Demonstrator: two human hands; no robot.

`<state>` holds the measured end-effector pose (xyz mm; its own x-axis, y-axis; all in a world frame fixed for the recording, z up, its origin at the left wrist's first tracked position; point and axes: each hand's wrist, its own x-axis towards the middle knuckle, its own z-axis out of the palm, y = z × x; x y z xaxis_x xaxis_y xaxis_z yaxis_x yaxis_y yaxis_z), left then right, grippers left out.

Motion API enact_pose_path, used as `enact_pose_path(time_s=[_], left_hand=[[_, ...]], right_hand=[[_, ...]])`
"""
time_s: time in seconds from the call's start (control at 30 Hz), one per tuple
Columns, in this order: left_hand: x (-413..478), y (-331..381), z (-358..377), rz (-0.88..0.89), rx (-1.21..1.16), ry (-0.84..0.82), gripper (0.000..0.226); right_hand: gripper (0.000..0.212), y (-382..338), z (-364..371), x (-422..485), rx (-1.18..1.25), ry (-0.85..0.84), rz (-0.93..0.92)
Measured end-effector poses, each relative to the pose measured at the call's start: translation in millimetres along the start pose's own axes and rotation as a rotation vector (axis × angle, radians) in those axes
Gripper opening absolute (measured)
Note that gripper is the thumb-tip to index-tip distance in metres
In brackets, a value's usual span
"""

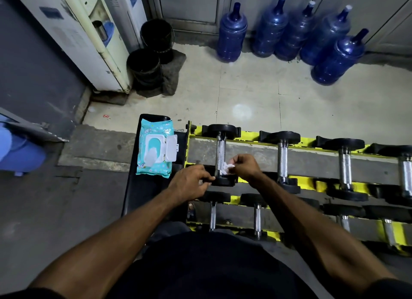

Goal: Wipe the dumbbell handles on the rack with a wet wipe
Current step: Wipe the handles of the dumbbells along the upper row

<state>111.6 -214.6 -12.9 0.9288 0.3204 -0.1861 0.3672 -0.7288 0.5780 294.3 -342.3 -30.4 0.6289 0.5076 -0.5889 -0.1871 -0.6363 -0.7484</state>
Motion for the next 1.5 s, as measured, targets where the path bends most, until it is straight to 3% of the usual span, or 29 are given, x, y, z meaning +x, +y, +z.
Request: enact_pose_path(time_s=[0.07, 0.13, 0.3, 0.47, 0.63, 0.8, 1.0, 1.17, 1.27, 1.33, 1.5], left_hand=[[1, 0, -2, 0.000, 0.005, -0.015, 0.025], [1, 0, -4, 0.000, 0.013, -0.024, 0.025], [0, -1, -3, -0.008, 0.014, -0.018, 0.025], [-1, -1, -2, -0.010, 0.018, -0.036, 0.027], [-2, -2, -3, -0.013, 0.034, -0.044, 0.028], [-3, -2, -5, 0.004, 0.055, -0.064, 0.030], [-4, -2, -5, 0.015, 0.104, -0.085, 0.030], [-5, 0, -6, 0.023, 0.092, -0.079, 0.032], [-4, -1, -6, 0.017, 0.093, -0.085, 0.032], [-3, -1, -6, 0.012, 0.093, -0.084, 0.033], [-1, -1, -6, 0.009, 0.093, -0.097, 0.032]], right_hand=[[0.025, -4, 8, 3, 0.161, 0.132, -0.007], [0.022, -4, 15, 2, 0.147, 0.168, -0.052], [0.009, -13, 8, -9, -0.368, -0.163, -0.320], [0.013, -24, 14, 5, -0.573, 0.081, -0.574], [0.013, -37, 16, 10, -1.076, -0.276, -0.592], [0.014, -61, 25, 7, -1.245, -0.160, -0.721], [0.015, -73, 38, -1, -1.429, -0.399, -0.630], [0.010, -61, 28, 7, -1.281, -0.244, -0.761], [0.009, -36, 19, 3, -1.067, -0.211, -0.714], [0.009, -25, 12, 0, -0.881, -0.169, -0.603], [0.017, -6, 7, 12, -0.209, 0.122, -0.152]])
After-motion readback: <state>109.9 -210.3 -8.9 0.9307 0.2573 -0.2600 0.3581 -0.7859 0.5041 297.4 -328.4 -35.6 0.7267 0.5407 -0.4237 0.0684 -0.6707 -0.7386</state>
